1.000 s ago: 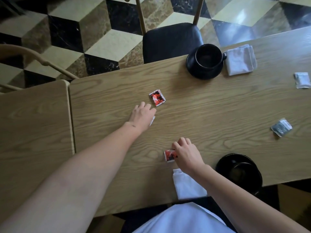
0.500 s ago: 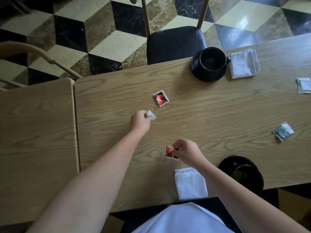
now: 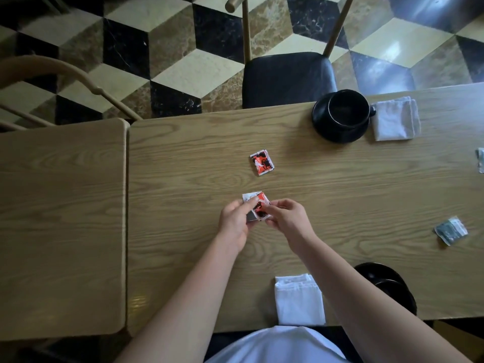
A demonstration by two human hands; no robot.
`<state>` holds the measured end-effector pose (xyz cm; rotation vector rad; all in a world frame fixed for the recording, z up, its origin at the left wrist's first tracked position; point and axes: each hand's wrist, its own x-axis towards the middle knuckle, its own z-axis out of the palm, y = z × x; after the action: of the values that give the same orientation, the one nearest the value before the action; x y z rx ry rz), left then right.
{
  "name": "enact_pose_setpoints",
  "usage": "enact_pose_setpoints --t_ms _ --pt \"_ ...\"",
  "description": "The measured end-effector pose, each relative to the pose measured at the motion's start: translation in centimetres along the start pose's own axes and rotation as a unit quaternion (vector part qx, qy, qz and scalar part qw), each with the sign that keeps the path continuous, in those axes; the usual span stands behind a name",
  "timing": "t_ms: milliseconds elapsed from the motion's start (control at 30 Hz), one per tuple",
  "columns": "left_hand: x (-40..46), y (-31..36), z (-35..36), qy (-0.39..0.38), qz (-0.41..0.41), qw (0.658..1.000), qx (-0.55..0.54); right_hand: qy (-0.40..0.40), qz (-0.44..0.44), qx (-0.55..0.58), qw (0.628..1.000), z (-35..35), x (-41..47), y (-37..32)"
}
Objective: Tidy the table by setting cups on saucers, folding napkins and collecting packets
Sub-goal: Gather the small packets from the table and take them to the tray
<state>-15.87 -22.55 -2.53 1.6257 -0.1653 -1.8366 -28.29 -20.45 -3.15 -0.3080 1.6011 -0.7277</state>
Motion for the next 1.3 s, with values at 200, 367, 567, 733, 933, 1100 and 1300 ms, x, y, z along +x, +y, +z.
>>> enact_pose_setpoints --t_ms 200,367,567,733,933,1100,1300 --pt "1.1 0.8 0.0 0.07 -0.011 0.997 -0.013 0.08 -0.118 -0.272 0.952 -0.5 2.6 -3.0" --pt "1.8 2.0 -0.6 0.063 -0.002 0.998 -0.013 0.13 -0.128 -0.371 0.91 0.4 7.6 -7.3" --pt "2.5 2.5 -1.4 0.063 -0.019 0.998 -0.004 0.134 -0.114 -0.481 0.859 4.0 10.2 -9.1" --pt "3.0 2.8 -2.4 0.061 -0.031 0.998 -0.012 0.166 -0.078 -0.502 0.845 5.2 11.0 -9.2" --pt "3.1 3.1 -3.0 0.05 -0.026 0.998 -0.006 0.075 -0.108 -0.337 0.932 5.3 8.6 -9.0" --pt "2.3 2.8 -1.5 -0.002 -0.015 1.0 0.012 0.02 -0.087 -0.142 0.986 3.4 1.8 -6.1" --pt "-0.5 0.7 2.8 -0.107 -0.024 0.992 0.068 0.076 -0.1 -0.132 0.983 -2.2 -3.3 -2.5"
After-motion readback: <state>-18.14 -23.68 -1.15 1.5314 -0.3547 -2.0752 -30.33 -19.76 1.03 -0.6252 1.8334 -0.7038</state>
